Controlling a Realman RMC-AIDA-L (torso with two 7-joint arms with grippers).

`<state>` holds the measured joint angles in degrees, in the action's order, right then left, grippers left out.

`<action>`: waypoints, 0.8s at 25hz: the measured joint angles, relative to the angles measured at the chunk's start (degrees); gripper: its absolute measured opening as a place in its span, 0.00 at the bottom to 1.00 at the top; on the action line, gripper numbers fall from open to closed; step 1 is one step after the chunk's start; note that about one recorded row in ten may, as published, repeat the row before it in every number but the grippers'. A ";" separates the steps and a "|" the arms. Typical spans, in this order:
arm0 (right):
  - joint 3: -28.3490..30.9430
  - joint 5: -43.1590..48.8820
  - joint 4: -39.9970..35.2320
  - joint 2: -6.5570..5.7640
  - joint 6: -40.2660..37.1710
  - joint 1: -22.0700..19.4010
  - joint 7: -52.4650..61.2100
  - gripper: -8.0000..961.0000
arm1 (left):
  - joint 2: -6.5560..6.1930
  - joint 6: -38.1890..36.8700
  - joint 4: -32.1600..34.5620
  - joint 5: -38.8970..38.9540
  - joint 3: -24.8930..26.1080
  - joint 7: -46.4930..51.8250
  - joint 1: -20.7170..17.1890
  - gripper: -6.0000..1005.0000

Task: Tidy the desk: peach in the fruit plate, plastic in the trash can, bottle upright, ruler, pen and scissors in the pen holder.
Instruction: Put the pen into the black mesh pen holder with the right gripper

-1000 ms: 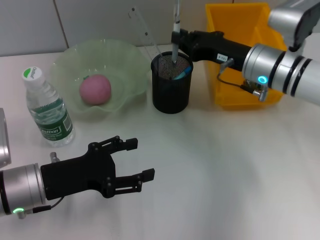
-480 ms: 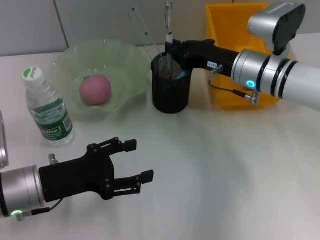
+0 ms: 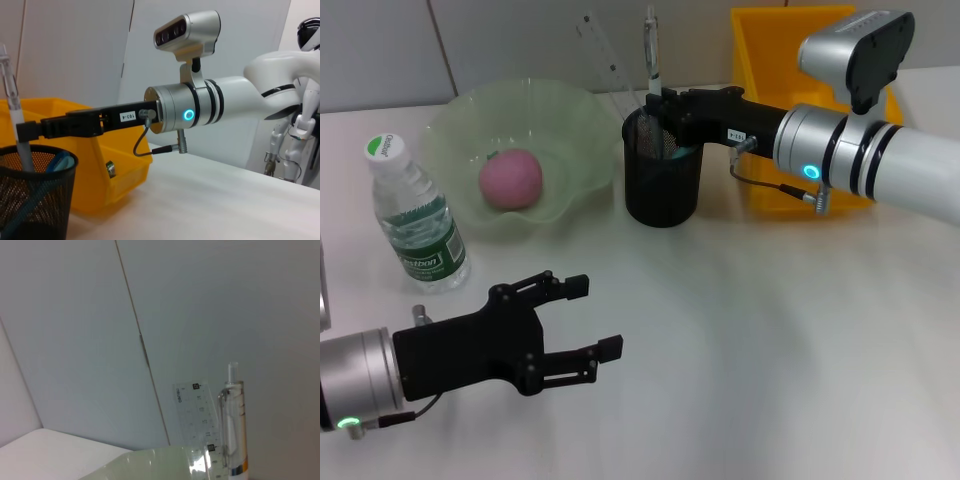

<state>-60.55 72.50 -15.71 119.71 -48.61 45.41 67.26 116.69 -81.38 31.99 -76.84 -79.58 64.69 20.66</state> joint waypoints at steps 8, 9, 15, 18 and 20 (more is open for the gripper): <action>-0.72 0.32 0.06 -0.01 0.01 0.03 0.07 0.14 | -0.07 -0.88 0.00 0.02 0.60 0.00 0.00 0.86; -1.28 0.32 0.07 -0.01 0.02 0.03 0.21 0.14 | -0.07 -0.91 0.00 0.02 0.66 0.00 0.00 0.86; -2.59 0.28 0.07 -0.07 0.10 -0.05 0.85 0.15 | -0.15 -1.01 0.21 0.02 1.11 0.00 0.06 0.86; -2.60 0.28 0.02 -0.15 0.10 -0.15 1.40 0.18 | -0.15 -1.19 0.22 -0.07 1.67 0.00 0.04 0.86; -2.62 0.29 -0.25 -0.23 0.10 -0.38 2.60 0.21 | -0.17 -1.59 0.13 -0.11 2.06 0.00 0.02 0.86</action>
<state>-63.18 72.79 -15.95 119.48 -48.51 45.04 69.85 116.52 -82.97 32.12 -76.95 -77.52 64.69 20.67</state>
